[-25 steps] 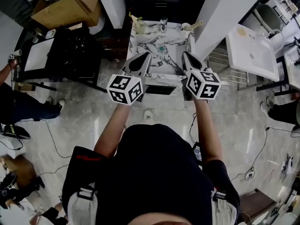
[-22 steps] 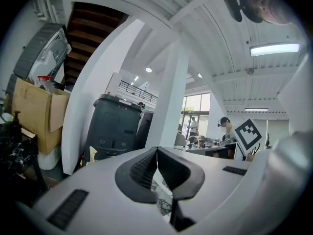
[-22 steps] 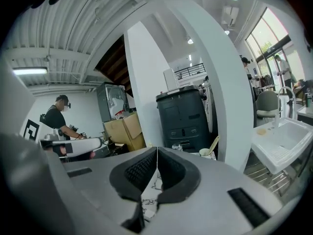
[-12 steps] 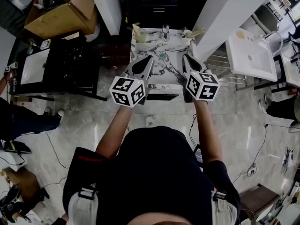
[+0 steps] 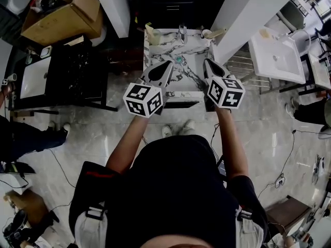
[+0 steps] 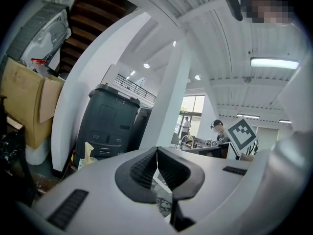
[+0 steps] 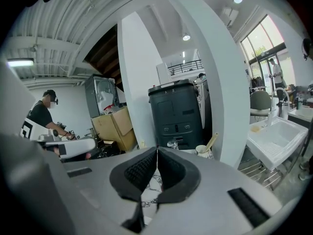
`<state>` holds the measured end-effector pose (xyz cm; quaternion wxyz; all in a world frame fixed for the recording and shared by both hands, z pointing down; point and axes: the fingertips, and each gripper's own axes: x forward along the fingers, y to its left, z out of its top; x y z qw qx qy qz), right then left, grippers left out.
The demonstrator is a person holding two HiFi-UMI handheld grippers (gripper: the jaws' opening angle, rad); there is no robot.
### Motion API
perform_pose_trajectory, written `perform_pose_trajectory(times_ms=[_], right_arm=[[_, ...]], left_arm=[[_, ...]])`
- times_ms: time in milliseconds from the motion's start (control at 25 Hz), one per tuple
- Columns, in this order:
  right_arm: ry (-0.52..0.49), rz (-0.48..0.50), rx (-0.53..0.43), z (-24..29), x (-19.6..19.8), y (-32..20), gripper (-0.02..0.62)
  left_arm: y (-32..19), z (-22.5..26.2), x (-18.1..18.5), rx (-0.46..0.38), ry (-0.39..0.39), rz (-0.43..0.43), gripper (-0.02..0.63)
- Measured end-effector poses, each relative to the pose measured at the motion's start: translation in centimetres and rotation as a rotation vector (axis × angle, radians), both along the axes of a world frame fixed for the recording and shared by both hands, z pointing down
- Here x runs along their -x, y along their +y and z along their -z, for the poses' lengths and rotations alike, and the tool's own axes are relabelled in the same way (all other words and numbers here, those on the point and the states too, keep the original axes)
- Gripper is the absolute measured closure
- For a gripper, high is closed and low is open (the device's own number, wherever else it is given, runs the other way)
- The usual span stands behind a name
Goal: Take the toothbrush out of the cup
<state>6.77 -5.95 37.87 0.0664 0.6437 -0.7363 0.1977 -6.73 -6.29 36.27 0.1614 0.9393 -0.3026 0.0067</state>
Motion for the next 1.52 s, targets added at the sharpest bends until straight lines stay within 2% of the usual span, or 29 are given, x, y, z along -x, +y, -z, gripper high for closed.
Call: perform_pose_trajectory(times_ms=[440,1120,1520], right_arm=[[-0.03,-0.025,0.02,-1.5,-2.0,-1.1,0.56],[-0.067,-0.05,0.064,-4.2,-9.2,-5.1,0.56],[-0.072,-0.011,0.108,-6.3,-12.9,-9.0,0.56]], left_arm=[[-1.1,-1.9,-1.6,0.032,-0.034,-0.017,0.592],[-5.1,-3.9,-8.2,0.075,-0.051,-0.011,0.592],[-8.5,-6.1,-11.9,0.136,-0.057,0.025,0.592]])
